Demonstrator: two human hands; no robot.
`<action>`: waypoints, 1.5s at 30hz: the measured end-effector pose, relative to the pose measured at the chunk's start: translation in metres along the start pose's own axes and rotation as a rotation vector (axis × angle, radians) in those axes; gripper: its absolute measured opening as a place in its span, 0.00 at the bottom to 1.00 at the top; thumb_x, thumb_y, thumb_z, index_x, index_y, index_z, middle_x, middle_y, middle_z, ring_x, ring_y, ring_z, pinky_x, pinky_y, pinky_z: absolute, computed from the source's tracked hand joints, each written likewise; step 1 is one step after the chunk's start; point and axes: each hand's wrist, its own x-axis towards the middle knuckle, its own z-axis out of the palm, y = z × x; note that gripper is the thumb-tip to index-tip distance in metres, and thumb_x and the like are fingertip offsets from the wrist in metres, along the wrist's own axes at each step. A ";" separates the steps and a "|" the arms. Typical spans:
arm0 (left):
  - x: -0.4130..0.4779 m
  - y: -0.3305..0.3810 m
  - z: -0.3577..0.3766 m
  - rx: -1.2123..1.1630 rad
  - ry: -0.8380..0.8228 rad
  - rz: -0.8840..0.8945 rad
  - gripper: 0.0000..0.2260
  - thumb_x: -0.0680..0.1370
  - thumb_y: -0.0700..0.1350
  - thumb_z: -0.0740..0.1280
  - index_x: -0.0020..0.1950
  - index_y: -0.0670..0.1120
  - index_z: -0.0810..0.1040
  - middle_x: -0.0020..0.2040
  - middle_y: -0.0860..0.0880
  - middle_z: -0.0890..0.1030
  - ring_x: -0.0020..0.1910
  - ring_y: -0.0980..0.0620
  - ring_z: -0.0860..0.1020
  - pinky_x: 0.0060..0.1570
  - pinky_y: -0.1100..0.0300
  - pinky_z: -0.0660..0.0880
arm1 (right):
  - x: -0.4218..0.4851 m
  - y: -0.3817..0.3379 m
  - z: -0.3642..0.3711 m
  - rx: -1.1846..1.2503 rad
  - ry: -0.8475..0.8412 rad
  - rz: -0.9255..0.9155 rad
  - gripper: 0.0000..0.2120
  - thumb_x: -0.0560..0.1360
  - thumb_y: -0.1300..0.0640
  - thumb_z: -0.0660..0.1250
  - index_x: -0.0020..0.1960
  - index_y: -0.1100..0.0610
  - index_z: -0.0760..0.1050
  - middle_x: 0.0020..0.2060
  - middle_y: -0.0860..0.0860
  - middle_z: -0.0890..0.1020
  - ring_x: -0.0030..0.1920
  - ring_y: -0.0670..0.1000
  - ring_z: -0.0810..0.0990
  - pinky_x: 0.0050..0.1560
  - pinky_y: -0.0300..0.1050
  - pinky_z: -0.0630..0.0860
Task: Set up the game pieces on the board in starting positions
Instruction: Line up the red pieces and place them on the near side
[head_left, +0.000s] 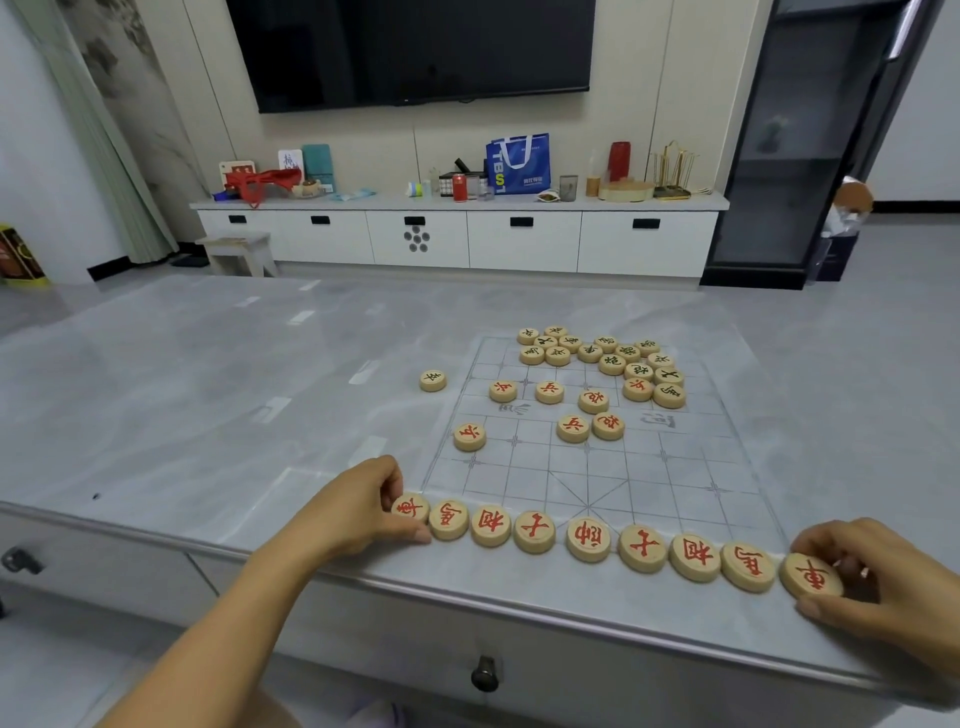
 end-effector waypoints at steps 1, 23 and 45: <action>0.000 0.002 0.000 0.008 -0.014 -0.007 0.22 0.62 0.55 0.77 0.46 0.48 0.70 0.41 0.50 0.75 0.37 0.53 0.69 0.37 0.61 0.67 | 0.000 0.000 0.000 -0.002 0.003 0.002 0.41 0.37 0.17 0.56 0.50 0.27 0.65 0.54 0.28 0.65 0.50 0.35 0.71 0.45 0.29 0.71; -0.003 -0.018 -0.013 -0.047 -0.122 0.103 0.17 0.71 0.47 0.72 0.55 0.61 0.72 0.39 0.53 0.73 0.38 0.56 0.71 0.37 0.69 0.67 | -0.002 0.003 0.003 -0.028 -0.009 -0.005 0.39 0.39 0.17 0.58 0.48 0.28 0.67 0.53 0.31 0.70 0.48 0.39 0.74 0.44 0.33 0.73; -0.002 -0.022 -0.009 -0.034 -0.107 0.156 0.12 0.72 0.49 0.71 0.50 0.61 0.72 0.37 0.53 0.73 0.37 0.55 0.71 0.38 0.67 0.68 | -0.007 -0.013 -0.012 -0.085 -0.059 0.126 0.46 0.34 0.18 0.58 0.43 0.45 0.73 0.42 0.45 0.77 0.41 0.47 0.77 0.39 0.37 0.72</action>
